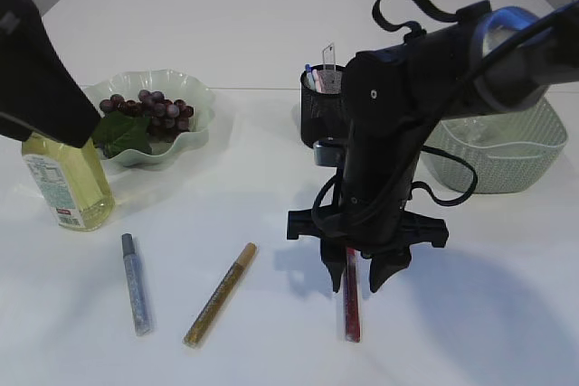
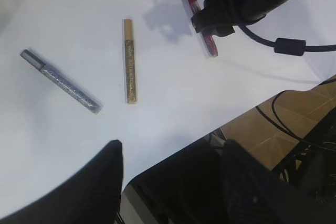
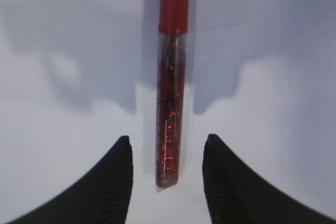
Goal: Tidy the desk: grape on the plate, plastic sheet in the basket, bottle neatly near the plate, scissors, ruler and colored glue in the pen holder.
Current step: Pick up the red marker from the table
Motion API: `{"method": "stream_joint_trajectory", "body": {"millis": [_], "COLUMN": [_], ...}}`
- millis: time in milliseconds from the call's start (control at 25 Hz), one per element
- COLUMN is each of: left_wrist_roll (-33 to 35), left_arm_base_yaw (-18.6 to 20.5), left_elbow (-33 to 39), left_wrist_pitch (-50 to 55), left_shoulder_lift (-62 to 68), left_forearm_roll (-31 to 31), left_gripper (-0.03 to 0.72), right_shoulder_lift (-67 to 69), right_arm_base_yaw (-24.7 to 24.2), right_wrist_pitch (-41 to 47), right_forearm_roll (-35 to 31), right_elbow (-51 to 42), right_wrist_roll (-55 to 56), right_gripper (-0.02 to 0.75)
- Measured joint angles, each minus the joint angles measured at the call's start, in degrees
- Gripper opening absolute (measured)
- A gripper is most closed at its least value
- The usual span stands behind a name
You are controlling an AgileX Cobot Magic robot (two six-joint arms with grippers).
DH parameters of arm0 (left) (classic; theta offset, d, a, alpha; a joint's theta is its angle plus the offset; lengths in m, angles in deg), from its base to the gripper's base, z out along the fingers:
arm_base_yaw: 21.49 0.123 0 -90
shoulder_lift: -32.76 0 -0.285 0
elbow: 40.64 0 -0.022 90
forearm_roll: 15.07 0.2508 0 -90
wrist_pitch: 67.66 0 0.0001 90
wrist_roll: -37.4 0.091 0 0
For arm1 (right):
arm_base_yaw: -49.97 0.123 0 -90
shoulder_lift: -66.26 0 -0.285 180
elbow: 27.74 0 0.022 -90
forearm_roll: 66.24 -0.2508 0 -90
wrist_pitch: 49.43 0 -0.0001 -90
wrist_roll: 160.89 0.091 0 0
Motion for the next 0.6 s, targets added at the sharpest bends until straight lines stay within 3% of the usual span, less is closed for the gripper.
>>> {"method": "stream_joint_trajectory", "body": {"millis": [600], "left_wrist_roll": [0.00], "left_arm_base_yaw": [0.00], "left_elbow": [0.00], "left_wrist_pitch": [0.00], "left_shoulder_lift": [0.00], "left_forearm_roll": [0.10], "left_gripper": [0.435], "right_shoulder_lift": [1.39], "right_arm_base_yaw": [0.10], "right_wrist_pitch": [-3.30], "right_forearm_roll": [2.93], "right_elbow": [0.58], "right_wrist_roll": [1.93], "right_gripper": [0.358]}}
